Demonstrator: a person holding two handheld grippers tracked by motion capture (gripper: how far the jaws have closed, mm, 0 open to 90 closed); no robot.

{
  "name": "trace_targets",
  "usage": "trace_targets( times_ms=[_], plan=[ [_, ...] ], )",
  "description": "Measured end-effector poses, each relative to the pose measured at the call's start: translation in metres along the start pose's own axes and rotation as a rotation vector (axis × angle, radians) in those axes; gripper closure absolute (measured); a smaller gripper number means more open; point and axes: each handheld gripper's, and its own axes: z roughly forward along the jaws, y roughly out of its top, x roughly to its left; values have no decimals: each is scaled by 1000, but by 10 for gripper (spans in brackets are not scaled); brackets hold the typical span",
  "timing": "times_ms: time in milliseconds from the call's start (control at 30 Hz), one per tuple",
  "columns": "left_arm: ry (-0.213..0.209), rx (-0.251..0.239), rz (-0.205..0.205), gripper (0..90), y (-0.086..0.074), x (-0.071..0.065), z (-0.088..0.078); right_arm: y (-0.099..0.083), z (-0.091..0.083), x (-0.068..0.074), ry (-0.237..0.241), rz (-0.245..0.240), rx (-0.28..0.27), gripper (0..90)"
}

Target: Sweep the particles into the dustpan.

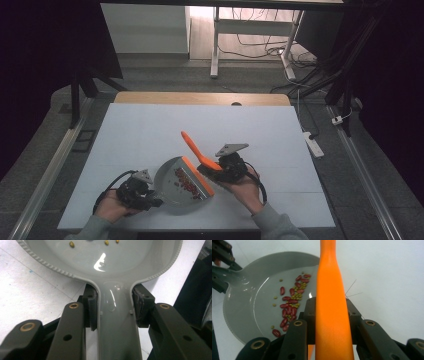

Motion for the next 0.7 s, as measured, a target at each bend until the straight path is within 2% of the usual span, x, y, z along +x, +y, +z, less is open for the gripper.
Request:
trace_targets(
  times_ms=[333, 700],
  plan=[
    [15, -20, -4, 617, 0, 0, 1, -8, -27, -21, -38, 0, -52, 709],
    [48, -76, -38, 617, 0, 0, -4, -12, -40, -31, -38, -36, -87, 708]
  ],
)
